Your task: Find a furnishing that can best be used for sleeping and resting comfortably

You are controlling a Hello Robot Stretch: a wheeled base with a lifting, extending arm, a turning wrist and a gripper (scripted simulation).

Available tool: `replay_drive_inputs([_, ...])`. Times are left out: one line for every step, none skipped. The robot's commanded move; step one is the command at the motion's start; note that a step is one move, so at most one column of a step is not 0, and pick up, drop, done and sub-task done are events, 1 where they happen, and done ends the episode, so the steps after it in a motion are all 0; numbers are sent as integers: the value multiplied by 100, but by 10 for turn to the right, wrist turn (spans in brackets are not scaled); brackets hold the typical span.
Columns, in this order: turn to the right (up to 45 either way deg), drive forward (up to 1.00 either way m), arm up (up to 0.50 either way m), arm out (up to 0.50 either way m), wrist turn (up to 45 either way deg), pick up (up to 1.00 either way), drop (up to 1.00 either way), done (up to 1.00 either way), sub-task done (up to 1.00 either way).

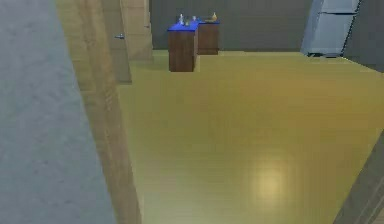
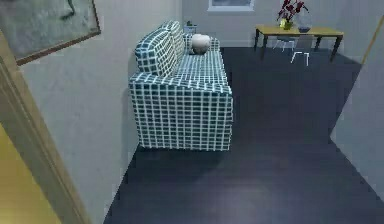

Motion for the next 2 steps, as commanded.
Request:
replay_drive_inputs([300,0,0,0,0,0,0,0,0])
replay_drive_inputs([0,30,0,0,0,0,0,0,0])
